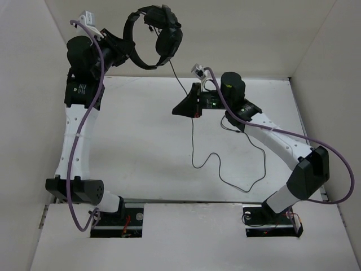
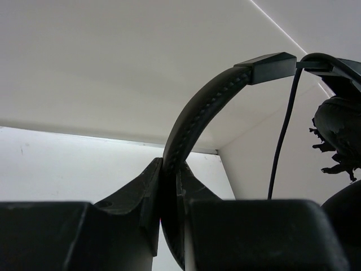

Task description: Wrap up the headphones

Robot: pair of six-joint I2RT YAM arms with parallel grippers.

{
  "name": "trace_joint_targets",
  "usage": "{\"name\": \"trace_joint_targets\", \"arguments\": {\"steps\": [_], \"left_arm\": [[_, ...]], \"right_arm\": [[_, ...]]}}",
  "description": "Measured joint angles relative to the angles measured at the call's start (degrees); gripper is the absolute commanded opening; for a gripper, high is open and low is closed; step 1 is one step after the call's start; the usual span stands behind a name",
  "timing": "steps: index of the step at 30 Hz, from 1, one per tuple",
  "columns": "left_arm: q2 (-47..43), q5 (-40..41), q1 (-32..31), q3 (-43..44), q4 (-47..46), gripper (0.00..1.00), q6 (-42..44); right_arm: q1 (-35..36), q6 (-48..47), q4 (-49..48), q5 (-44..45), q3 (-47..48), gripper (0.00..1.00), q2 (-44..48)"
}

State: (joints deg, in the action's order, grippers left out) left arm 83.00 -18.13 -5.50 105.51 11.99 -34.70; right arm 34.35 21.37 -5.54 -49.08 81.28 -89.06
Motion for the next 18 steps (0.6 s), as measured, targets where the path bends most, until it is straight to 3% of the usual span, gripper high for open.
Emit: {"name": "trace_joint_targets", "arguments": {"steps": [18], "left_arm": [[5.1, 13.7, 1.4, 4.7, 0.8, 0.0, 1.7]], "right_arm": [[9.0, 3.1, -0.1, -4.7, 1.4, 0.22, -4.6]]}}
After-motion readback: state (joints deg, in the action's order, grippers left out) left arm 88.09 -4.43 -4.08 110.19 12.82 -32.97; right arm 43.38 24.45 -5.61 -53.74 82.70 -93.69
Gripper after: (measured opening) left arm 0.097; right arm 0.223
